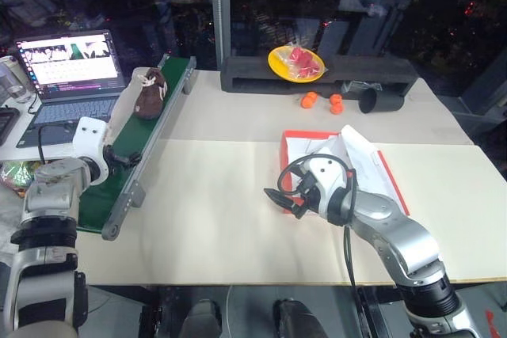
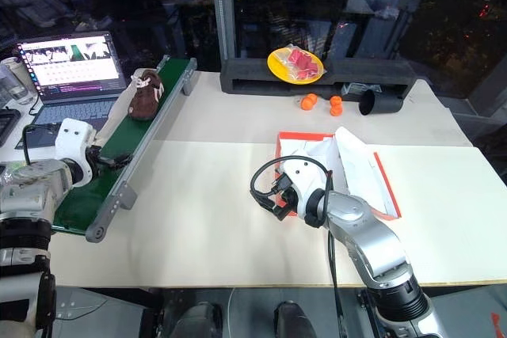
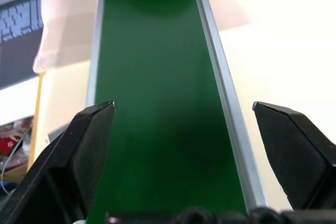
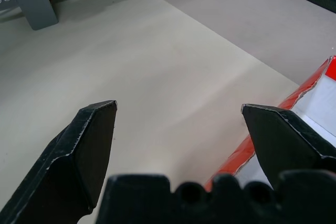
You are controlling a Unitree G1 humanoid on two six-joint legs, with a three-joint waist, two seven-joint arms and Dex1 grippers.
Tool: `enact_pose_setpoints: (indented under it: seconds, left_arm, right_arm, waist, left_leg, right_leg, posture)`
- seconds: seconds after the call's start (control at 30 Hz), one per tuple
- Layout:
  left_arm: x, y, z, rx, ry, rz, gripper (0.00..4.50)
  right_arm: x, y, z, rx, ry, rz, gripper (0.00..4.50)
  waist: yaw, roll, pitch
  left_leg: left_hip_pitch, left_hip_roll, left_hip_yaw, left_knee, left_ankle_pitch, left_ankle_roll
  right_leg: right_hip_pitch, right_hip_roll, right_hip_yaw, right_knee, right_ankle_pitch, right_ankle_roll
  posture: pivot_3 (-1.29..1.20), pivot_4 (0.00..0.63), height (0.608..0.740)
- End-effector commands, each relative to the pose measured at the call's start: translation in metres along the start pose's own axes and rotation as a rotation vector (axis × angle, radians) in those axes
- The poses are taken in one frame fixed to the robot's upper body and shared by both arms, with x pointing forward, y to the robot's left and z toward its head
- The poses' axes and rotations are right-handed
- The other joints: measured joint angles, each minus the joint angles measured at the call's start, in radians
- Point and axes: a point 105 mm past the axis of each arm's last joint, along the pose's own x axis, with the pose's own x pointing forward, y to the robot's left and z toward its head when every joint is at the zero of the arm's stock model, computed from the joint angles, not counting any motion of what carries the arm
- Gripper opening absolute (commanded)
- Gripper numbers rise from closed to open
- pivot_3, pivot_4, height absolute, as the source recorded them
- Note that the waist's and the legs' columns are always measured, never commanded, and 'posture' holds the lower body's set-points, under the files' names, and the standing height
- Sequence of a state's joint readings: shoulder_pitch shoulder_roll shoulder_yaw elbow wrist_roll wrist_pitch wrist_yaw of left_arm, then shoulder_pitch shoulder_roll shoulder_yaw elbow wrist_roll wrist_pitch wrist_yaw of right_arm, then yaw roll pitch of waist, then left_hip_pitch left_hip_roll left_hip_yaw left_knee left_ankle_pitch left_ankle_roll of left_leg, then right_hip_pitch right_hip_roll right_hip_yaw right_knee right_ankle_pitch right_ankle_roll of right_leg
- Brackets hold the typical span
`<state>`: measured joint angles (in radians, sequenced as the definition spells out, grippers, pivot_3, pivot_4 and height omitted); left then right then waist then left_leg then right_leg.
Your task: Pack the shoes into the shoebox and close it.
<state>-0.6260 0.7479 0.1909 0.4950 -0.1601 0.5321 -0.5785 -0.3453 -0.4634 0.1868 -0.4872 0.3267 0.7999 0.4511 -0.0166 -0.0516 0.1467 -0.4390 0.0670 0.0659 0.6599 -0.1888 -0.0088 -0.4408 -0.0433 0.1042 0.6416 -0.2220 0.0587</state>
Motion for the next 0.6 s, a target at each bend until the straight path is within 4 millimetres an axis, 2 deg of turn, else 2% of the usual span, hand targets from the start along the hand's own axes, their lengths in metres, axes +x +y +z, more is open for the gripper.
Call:
enact_pose_setpoints:
  seconds: [0.03,0.23,0.37,0.6]
  left_arm:
    - [-0.006,0.006,0.023,0.053,-0.042,0.024,4.5]
    - [-0.012,0.01,0.043,0.083,-0.068,0.053,4.5]
    - [-0.014,0.015,0.049,0.082,-0.071,0.082,4.5]
    - [-0.009,0.011,0.034,0.065,-0.014,0.071,4.5]
  right_arm:
    - [-0.004,-0.003,0.011,-0.023,-0.037,-0.023,4.49]
    - [-0.003,-0.004,0.011,-0.023,-0.036,-0.026,4.49]
    - [-0.002,-0.004,0.012,-0.021,-0.038,-0.029,4.49]
    - [-0.002,-0.005,0.012,-0.02,-0.037,-0.037,4.49]
  waist:
    - [-0.001,0.0,0.0]
    - [0.0,0.0,0.0]
    - [0.0,0.0,0.0]
    - [0.0,0.0,0.0]
  left_leg:
    - [0.0,0.0,0.0,0.0,0.0,0.0]
    - [0.0,0.0,0.0,0.0,0.0,0.0]
    - [0.0,0.0,-0.001,0.0,0.0,0.0]
    - [0.0,0.0,-0.001,0.0,0.0,0.0]
  right_leg:
    - [0.0,0.0,0.0,0.0,0.0,0.0]
    - [0.0,0.0,0.0,0.0,0.0,0.0]
    - [0.0,0.0,0.0,0.0,0.0,0.0]
    - [0.0,0.0,-0.001,0.0,0.0,0.0]
  posture:
    - [0.0,0.15,0.719]
    - [0.0,0.15,0.719]
    - [0.0,0.15,0.719]
    - [0.0,0.15,0.719]
